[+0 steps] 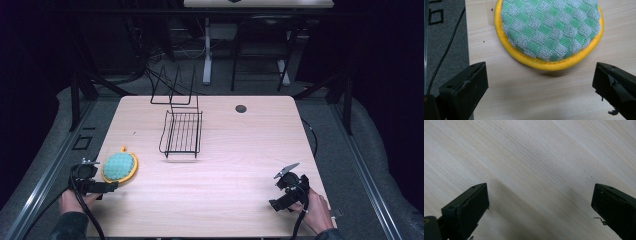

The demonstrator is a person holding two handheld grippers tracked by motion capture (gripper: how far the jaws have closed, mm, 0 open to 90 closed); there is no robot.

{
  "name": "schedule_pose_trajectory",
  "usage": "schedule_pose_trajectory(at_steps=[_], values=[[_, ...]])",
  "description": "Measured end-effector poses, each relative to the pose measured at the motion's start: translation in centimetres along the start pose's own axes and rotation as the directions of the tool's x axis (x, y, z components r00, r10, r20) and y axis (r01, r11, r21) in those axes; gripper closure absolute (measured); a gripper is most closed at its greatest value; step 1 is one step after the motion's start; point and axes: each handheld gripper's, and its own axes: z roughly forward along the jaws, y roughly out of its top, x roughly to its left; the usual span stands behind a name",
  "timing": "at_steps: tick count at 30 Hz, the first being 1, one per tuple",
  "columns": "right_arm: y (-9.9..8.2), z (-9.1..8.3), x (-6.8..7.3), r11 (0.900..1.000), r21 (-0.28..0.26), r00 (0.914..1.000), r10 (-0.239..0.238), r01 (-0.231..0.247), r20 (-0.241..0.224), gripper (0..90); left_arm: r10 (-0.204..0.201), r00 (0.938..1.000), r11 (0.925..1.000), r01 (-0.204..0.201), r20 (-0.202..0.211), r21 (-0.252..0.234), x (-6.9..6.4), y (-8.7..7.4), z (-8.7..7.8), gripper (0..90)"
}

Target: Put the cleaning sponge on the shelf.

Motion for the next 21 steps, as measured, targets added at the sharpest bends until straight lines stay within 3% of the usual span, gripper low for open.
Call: schedule_pose_trajectory(at_steps=[10,21], values=[[0.0,0.0,0.0,1.0000,0.003,1.0000,-0.002,0.002,-0.007,1.3,0.002,0.9999,0.9996,-0.002,-0.016,-0.027,0.1,0.6,-0.6,0.2],[0.1,-0.2,0.1,1.0000,0.006,1.0000,-0.004,0.004,-0.002,2.5,-0.013,0.9997,0.9975,0.012,-0.018,-0.069,1.0,2.8,-0.9,0.2]])
